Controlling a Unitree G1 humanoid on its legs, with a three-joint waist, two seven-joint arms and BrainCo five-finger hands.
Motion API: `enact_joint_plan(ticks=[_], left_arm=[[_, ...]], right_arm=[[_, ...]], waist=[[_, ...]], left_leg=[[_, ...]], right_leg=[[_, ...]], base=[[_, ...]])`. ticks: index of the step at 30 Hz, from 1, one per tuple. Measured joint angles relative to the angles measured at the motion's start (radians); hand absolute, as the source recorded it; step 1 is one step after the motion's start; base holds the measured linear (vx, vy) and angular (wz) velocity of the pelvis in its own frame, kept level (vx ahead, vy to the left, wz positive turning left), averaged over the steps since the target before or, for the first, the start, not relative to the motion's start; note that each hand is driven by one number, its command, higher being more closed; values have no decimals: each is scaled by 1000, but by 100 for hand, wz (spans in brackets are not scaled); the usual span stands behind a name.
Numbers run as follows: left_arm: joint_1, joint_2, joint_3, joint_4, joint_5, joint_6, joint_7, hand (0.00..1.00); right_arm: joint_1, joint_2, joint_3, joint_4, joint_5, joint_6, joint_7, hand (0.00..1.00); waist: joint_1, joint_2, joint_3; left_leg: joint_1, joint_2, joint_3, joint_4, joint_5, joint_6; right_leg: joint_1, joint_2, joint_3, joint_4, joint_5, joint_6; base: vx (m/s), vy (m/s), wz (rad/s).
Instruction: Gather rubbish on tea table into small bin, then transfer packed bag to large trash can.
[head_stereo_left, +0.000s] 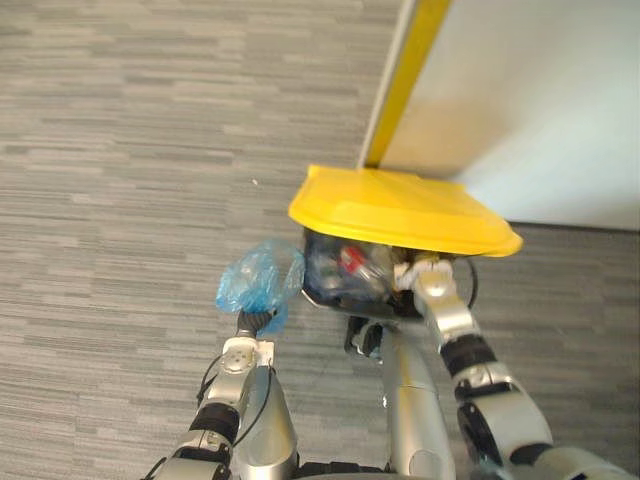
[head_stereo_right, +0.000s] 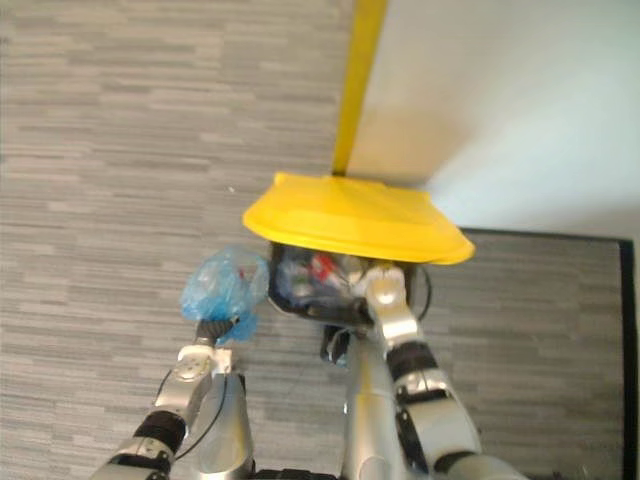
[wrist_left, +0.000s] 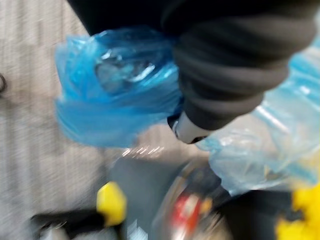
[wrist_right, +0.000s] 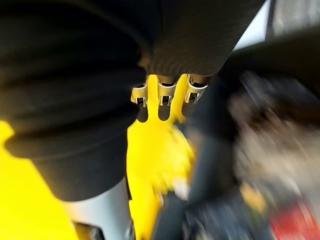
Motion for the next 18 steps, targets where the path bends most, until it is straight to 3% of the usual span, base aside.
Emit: enact_joint_plan(ticks=[6, 10, 14, 18], left_arm=[[9, 14, -48, -8, -10, -18, -1, 100], [18, 41, -70, -26, -37, -26, -1, 100], [18, 61, -87, -27, -38, -26, -1, 100], [19, 71, -107, -49, -40, -26, 0, 100]], right_arm=[[-137, -114, 1, 28, 38, 7, -20, 0], [-244, -137, 0, 41, 84, 8, -43, 0], [-268, -137, -1, 41, 116, 13, -52, 0], [-286, -149, 0, 51, 117, 19, -52, 0]], waist=[[-7, -1, 0], [-6, -7, 2], [-9, -32, 15], [-15, -32, 16]], left_leg=[[-4, -10, 2, -51, 49, 6], [-20, -20, 4, -64, 73, 3], [-22, -28, 5, -56, 83, -12], [-30, -40, 2, -42, 82, -9]], right_leg=[[55, 10, -9, -153, 106, 10], [70, 12, -8, -216, 155, 9], [71, 1, -7, -207, 169, 6], [71, -11, -4, -204, 171, 9]], base=[[-112, 31, 3], [-74, 45, 3], [-11, 13, 2], [-24, 20, 5]])
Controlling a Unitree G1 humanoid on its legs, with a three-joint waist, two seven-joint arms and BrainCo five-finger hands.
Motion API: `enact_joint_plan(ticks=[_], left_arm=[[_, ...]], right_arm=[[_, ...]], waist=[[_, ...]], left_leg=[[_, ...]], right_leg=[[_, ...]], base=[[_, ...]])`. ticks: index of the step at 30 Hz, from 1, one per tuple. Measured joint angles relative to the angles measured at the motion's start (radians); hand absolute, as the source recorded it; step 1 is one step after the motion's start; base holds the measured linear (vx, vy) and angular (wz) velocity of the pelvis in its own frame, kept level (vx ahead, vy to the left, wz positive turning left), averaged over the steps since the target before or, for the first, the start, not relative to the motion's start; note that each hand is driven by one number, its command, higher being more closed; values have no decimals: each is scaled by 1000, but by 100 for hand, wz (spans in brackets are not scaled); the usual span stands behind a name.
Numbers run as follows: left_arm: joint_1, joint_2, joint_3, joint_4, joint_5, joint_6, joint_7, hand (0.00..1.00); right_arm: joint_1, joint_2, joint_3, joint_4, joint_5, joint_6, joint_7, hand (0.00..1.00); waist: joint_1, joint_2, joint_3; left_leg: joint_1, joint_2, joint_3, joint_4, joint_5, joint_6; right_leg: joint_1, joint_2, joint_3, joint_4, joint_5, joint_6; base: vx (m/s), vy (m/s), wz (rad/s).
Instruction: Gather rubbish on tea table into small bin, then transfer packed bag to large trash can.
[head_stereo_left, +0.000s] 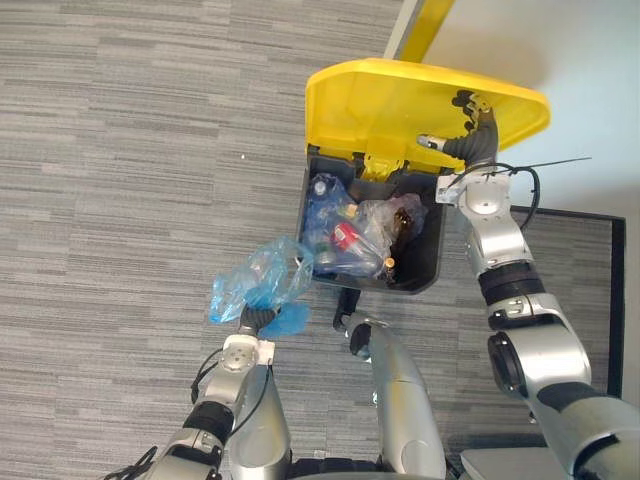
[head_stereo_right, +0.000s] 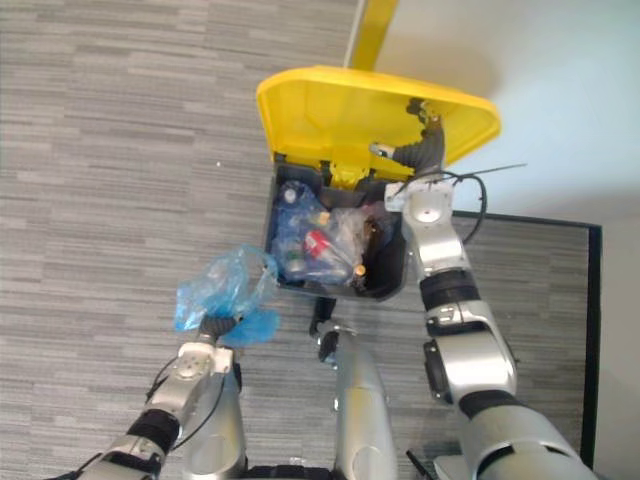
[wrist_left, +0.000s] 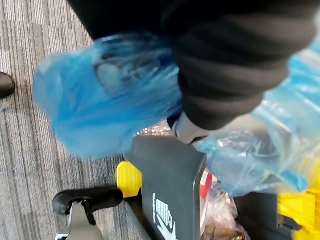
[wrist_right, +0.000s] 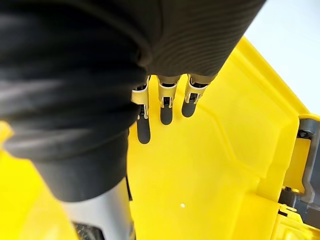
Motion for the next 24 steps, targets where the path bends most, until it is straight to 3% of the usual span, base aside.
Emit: enact_joint_plan(ticks=[9, 14, 24], left_arm=[[2, 10, -17, -144, -56, -12, -1, 100], [5, 31, -53, -361, -126, -20, -29, 100], [7, 29, -86, -792, -253, -111, -82, 100]], right_arm=[[-77, -30, 21, 75, 0, 20, 13, 0], [-77, -71, 56, 77, 0, 21, 24, 0], [-79, -144, 101, 77, -1, 21, 81, 0]], waist=[[0, 1, 2], [-1, 5, 4], [-6, 22, 14]], left_leg=[[11, -7, 2, 12, -4, 14], [7, -12, 3, 13, -4, 18], [9, -23, 4, 40, -12, 31]], right_leg=[[27, 0, 5, -26, 9, 1], [30, -2, 6, -41, 25, 0], [39, -14, 12, -25, 25, 3]], base=[[-39, 6, 1], [0, 0, 0], [-7, 4, 1]])
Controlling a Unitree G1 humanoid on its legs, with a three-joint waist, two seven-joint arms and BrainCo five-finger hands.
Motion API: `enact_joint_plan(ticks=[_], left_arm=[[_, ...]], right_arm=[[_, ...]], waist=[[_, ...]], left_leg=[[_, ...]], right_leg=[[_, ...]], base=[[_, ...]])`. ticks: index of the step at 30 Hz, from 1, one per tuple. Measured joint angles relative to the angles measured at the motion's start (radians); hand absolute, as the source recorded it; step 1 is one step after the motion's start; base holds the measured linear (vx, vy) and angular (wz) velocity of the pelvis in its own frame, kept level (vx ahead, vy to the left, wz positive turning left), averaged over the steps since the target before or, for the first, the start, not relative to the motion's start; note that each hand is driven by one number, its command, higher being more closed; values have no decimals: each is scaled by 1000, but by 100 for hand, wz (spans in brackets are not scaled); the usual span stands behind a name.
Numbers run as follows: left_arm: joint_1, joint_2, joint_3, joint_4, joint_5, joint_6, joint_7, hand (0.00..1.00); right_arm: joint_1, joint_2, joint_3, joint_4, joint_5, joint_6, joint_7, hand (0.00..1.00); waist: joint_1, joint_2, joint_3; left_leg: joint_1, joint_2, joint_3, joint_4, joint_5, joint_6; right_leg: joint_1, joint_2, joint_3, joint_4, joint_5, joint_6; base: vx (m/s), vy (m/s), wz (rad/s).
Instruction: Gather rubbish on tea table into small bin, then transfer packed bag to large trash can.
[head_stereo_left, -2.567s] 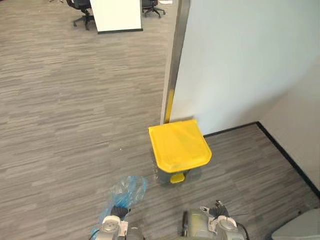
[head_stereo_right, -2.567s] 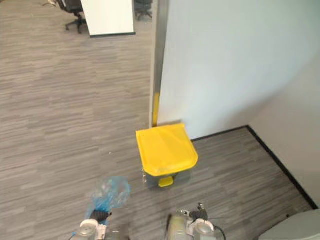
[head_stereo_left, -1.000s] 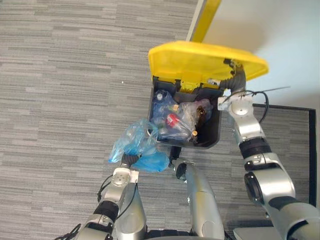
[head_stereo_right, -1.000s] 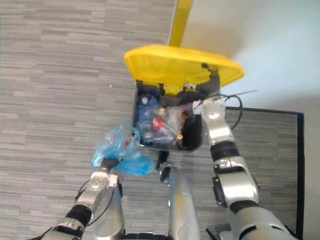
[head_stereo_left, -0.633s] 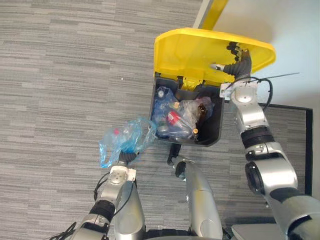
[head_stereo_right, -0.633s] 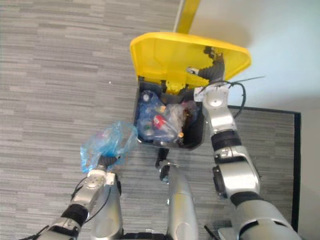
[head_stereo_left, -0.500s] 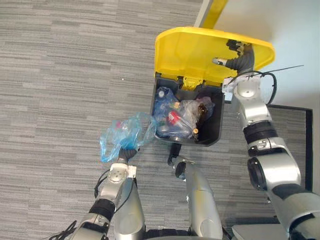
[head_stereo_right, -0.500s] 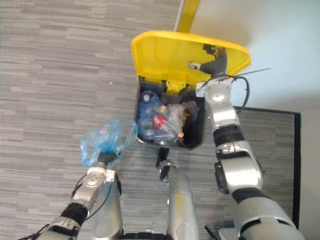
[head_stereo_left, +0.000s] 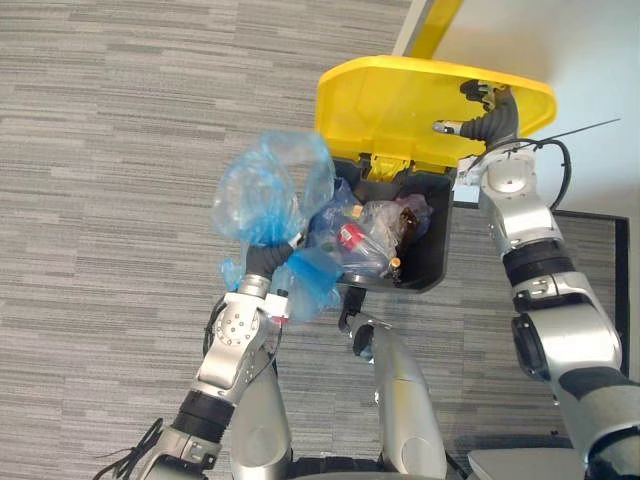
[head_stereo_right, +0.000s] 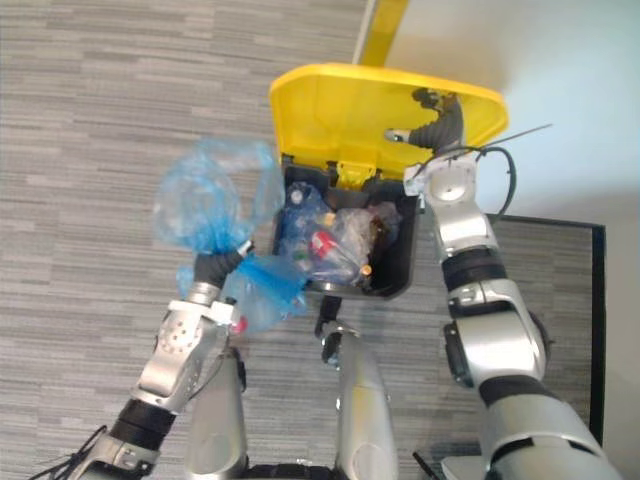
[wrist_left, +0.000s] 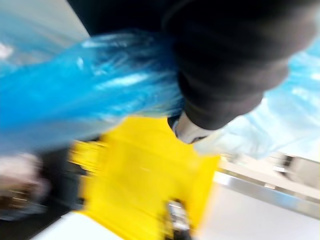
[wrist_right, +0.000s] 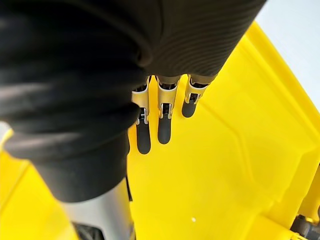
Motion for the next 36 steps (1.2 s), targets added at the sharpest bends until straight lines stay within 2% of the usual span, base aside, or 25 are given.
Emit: enact_joint_plan(ticks=[5, 10, 14, 19, 27, 31, 36], left_arm=[[-98, -7, -88, -76, -19, -12, -2, 100], [-257, -39, -151, -77, -18, -16, 9, 100], [-328, -40, -191, -54, -18, -16, 17, 100], [-414, -46, -237, 76, -17, -8, 20, 100], [-548, -50, -236, 250, 87, 30, 81, 100], [-561, -50, -236, 313, 112, 40, 86, 100], [-578, -50, -236, 453, 162, 77, 85, 100]], right_arm=[[-22, -18, 36, 1, -2, -3, 8, 0], [-77, -25, 40, 1, -2, -14, 8, 0], [-95, -36, 61, 1, -2, -20, 4, 0], [-103, -34, 84, 1, -2, -23, 0, 0], [-134, -32, 109, 1, -2, -32, -6, 0], [-134, -32, 109, 0, -2, -37, -7, 0], [-135, -30, 109, -22, -2, -49, -8, 0]], waist=[[-11, 5, 1], [-36, 7, 0], [-44, 8, -1], [-43, 8, -1], [-44, 8, -1], [-45, 8, -1], [-44, 7, -2]], left_leg=[[11, -12, 0, 6, -7, 12], [20, -15, 18, 7, -8, 14], [20, -9, 20, 7, -7, 14], [18, 2, 26, 7, -7, 13], [-12, 18, 31, 6, -4, 7], [-13, 21, 29, 1, -2, 3], [-27, 22, 41, 0, -2, 3]], right_leg=[[12, -7, 9, -4, 2, 0], [12, -6, 25, -7, 9, 0], [12, 0, 26, -11, 12, -3], [12, 12, 28, -24, 20, -4], [-7, 32, 26, -56, 38, -4], [-10, 35, 24, -56, 37, -3], [-32, 37, 33, -58, 40, -3]], base=[[-44, 16, 1], [-27, 11, -8], [-13, -8, -4], [-18, -10, -5], [-19, -7, -4], [0, 0, 0], [-19, -8, -6]])
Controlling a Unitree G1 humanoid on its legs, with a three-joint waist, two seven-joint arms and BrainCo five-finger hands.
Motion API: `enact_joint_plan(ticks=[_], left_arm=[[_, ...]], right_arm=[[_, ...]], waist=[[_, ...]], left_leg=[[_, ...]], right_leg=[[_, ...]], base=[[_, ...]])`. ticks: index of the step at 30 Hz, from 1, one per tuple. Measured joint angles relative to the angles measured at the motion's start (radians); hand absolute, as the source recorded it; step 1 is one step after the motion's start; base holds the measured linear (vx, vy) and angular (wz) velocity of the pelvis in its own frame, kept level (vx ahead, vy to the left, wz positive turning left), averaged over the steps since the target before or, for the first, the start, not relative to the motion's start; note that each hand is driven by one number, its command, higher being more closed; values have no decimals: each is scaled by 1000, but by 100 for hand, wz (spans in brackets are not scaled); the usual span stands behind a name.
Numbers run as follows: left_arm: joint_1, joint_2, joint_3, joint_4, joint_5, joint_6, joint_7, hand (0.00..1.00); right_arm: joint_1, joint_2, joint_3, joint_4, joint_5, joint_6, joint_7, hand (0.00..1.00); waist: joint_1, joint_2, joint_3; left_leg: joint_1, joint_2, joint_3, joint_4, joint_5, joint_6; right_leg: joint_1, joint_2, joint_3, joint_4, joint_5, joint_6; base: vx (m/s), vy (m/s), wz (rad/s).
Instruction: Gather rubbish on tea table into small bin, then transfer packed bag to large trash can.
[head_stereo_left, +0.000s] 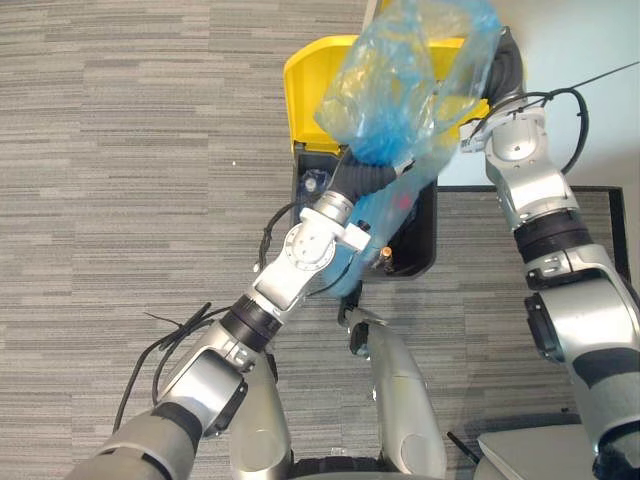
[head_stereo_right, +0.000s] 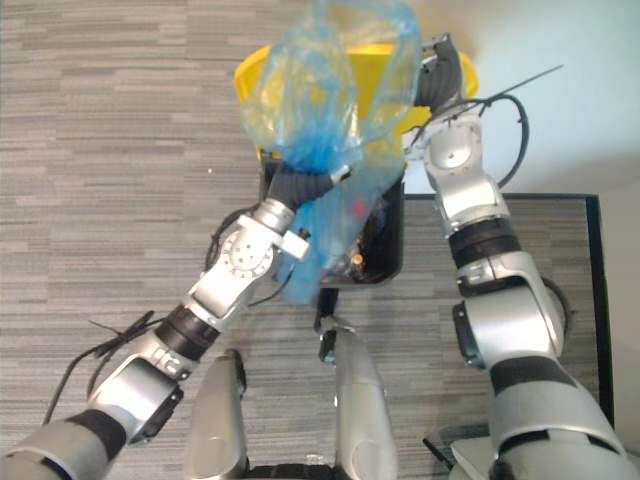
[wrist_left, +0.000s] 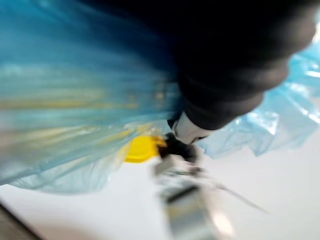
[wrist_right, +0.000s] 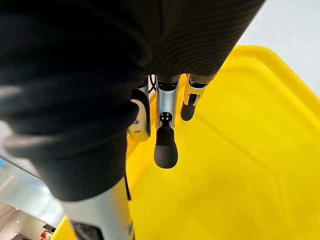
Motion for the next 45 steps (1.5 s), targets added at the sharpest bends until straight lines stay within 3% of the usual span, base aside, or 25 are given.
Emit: enact_joint_plan(ticks=[15, 23, 24, 35, 45], left_arm=[[-52, -40, -6, 270, 158, 75, -40, 100], [-52, -62, 118, 344, 299, 117, 3, 100], [-51, -65, 129, 349, 331, 129, 5, 0], [-51, -111, 237, 393, 601, 217, 43, 0], [-34, -118, 249, 394, 684, 241, 43, 0]], right_arm=[[14, 84, 31, -154, 0, -23, -13, 0], [32, 116, 44, -234, 0, -36, -13, 0], [44, 116, 44, -251, 0, -38, -14, 0], [85, 160, 50, -319, 0, -16, 1, 0], [94, 194, 63, -350, -39, -13, 6, 0]], waist=[[-9, -6, -1], [-9, -26, -6], [-9, -26, -6], [-5, -60, -5], [-7, -60, -5]], left_leg=[[-45, 53, 36, 8, 5, -15], [-100, 83, 40, 37, 5, -19], [-106, 86, 40, 38, 5, -20], [-166, 110, 73, 78, 7, -32], [-156, 103, 86, 78, 0, -25]], right_leg=[[-52, 22, -10, -1, 5, -1], [-88, 27, -29, 5, 7, -5], [-89, 25, -33, 5, 7, -5], [-153, 4, -37, 47, 4, -7], [-153, -5, -25, 69, -10, 5]], base=[[-5, -24, -4], [-16, -34, 2], [-17, -23, 8], [-4, -10, 2], [-13, -4, 0]])
